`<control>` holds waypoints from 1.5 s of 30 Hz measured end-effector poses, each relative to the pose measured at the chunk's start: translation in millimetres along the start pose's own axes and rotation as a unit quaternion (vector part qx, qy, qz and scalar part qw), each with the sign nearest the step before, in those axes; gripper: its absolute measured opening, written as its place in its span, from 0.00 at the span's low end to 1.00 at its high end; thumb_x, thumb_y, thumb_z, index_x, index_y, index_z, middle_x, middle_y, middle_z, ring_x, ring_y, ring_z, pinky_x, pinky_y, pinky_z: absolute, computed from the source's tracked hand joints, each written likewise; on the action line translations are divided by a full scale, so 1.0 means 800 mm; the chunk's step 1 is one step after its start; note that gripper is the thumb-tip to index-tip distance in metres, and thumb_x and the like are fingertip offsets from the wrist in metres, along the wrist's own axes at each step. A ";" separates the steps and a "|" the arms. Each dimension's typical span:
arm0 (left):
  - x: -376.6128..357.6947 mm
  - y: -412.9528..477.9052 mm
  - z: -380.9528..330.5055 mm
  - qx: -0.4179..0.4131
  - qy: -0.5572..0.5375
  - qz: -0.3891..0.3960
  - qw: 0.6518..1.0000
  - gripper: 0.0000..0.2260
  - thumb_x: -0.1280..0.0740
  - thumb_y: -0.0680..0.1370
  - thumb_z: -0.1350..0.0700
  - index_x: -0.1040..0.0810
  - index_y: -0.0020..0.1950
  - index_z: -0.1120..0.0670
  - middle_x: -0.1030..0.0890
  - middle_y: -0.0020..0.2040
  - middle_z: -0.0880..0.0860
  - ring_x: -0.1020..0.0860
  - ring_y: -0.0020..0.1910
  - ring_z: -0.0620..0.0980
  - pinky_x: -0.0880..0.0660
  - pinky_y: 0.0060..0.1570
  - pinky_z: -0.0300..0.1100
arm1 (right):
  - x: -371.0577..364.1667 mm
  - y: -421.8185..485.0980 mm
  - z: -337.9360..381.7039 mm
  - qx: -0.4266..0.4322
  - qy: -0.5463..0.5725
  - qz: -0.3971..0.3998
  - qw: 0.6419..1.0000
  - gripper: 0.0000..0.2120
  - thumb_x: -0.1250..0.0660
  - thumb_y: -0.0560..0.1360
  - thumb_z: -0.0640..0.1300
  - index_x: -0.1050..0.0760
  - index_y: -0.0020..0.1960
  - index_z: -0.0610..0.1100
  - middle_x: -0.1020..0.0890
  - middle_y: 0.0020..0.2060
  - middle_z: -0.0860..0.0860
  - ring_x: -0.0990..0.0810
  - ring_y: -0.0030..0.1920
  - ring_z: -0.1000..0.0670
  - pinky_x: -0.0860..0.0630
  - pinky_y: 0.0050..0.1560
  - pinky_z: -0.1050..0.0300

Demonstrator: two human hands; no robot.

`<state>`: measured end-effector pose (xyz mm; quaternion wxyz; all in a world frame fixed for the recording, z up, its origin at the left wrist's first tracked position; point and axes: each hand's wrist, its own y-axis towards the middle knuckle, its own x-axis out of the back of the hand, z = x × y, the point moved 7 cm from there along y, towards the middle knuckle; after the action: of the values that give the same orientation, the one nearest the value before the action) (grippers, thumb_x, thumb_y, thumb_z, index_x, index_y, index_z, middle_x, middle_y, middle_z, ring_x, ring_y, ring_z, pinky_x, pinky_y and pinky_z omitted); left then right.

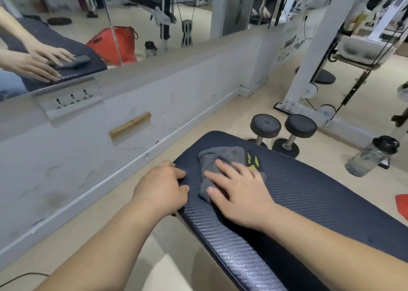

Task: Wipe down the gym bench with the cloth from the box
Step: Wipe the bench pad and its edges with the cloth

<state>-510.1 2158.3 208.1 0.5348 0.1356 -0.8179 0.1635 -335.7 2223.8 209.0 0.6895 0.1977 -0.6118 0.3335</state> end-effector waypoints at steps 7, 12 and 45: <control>0.000 0.009 0.023 0.070 -0.059 0.003 0.996 0.17 0.27 0.67 0.37 0.23 0.47 0.45 0.20 0.47 0.45 0.21 0.51 0.52 0.21 0.48 0.47 | 0.018 0.029 -0.011 0.071 -0.041 0.069 0.994 0.38 0.59 0.70 0.77 0.40 0.78 0.70 0.45 0.83 0.57 0.42 0.79 0.44 0.48 0.79 0.44; 0.004 0.001 0.026 0.075 -0.051 0.002 0.996 0.19 0.29 0.67 0.34 0.24 0.53 0.42 0.21 0.51 0.44 0.23 0.55 0.51 0.22 0.49 0.47 | 0.009 0.138 -0.034 -0.068 0.014 0.017 0.997 0.31 0.53 0.78 0.73 0.44 0.80 0.68 0.52 0.85 0.53 0.50 0.83 0.40 0.55 0.81 0.40; 0.001 -0.002 0.030 0.019 -0.086 -0.010 0.996 0.08 0.43 0.77 0.63 0.28 0.43 0.52 0.25 0.44 0.52 0.24 0.46 0.57 0.23 0.48 0.53 | -0.003 -0.011 -0.010 0.065 -0.020 0.060 0.996 0.38 0.55 0.72 0.81 0.46 0.79 0.71 0.52 0.85 0.56 0.52 0.84 0.48 0.51 0.83 0.48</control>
<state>-529.3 2146.8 200.0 0.4612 0.1671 -0.8564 0.1612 -324.2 2222.3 206.6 0.6413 0.2115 -0.6137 0.4091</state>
